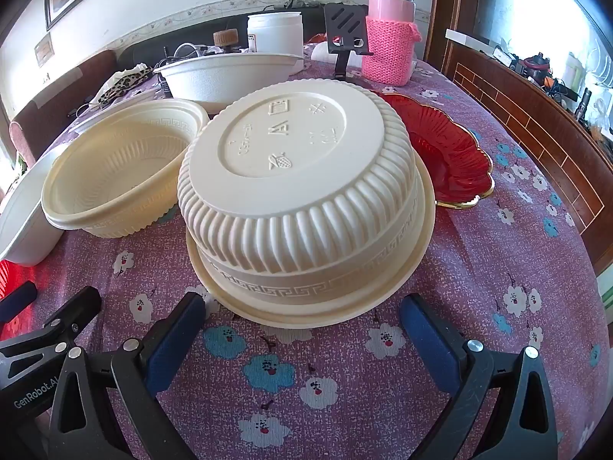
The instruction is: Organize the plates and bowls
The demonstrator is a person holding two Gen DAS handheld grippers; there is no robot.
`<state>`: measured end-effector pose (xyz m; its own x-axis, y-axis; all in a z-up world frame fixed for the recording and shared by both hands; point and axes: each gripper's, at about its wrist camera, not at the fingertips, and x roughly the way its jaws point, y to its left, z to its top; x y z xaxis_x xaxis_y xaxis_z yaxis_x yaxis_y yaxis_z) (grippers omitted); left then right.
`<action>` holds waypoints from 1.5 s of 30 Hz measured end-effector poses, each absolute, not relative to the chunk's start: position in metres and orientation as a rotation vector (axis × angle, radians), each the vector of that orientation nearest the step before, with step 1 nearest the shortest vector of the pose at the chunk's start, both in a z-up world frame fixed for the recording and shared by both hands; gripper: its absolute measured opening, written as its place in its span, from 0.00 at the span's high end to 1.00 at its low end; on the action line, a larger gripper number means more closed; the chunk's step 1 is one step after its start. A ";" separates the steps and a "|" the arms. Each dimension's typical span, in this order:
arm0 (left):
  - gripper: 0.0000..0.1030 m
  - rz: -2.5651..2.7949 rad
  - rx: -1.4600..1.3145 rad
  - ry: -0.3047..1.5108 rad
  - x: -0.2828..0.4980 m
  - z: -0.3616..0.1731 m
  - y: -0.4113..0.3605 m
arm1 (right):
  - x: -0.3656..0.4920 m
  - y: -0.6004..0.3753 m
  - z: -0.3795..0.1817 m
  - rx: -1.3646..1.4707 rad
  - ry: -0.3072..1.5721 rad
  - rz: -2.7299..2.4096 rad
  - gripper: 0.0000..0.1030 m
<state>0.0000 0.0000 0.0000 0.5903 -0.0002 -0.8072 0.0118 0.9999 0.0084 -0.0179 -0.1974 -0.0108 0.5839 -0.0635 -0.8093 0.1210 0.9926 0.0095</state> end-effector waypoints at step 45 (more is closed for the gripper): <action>0.00 -0.146 0.085 1.036 -0.039 0.001 0.005 | -0.015 -0.200 -0.010 0.070 0.966 -0.081 0.01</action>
